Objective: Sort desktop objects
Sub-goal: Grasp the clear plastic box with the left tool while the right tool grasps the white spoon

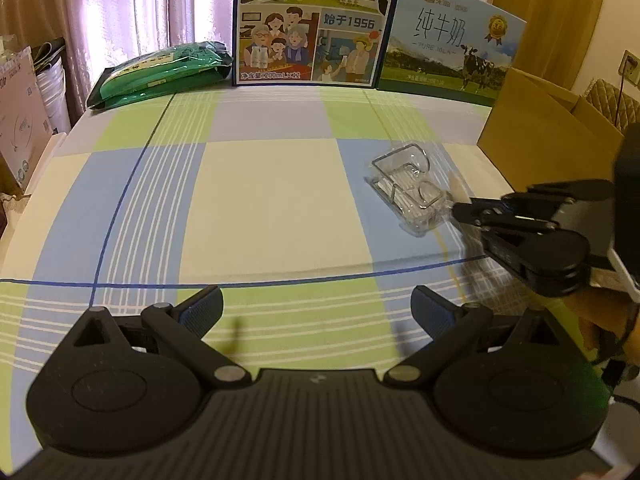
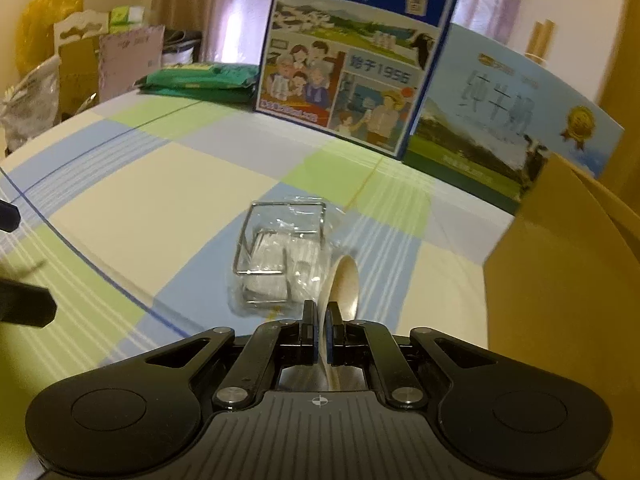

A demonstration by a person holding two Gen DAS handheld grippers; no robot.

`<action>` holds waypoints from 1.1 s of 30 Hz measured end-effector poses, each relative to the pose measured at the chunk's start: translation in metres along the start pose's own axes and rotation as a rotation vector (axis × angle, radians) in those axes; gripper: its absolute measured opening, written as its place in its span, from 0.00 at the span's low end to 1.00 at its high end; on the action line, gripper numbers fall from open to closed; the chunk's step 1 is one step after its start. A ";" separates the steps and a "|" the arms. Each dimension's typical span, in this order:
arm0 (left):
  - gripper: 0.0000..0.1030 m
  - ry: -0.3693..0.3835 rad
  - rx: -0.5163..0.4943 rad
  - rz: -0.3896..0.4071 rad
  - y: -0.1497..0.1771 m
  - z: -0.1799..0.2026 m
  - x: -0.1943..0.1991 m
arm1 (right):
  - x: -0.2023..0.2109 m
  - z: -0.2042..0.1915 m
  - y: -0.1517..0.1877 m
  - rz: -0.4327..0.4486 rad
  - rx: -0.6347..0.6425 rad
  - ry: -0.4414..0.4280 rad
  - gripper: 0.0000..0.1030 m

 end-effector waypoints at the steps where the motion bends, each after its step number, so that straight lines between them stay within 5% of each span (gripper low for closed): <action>1: 0.96 0.000 0.003 0.003 0.000 -0.001 0.001 | -0.002 -0.001 -0.001 0.001 0.006 -0.006 0.00; 9: 0.96 -0.004 0.032 0.036 -0.003 -0.009 0.006 | 0.005 -0.027 -0.001 0.028 0.027 -0.128 0.00; 17: 0.96 0.030 -0.045 0.046 -0.014 0.006 -0.006 | 0.015 0.007 0.005 0.034 -0.137 -0.054 0.00; 33: 0.95 0.052 -0.130 0.090 -0.052 0.041 -0.060 | 0.007 0.031 0.021 0.031 -0.164 -0.016 0.01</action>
Point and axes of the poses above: each gripper's, at about its wrist camera, not at the fingertips, and x roughly against the way its jaws point, z to its right, y to its underside, the point moved 4 cm from there along -x, roughly the way its jaws point, and after that the axes turned 6 degrees about -z, right-handed, at the moved point
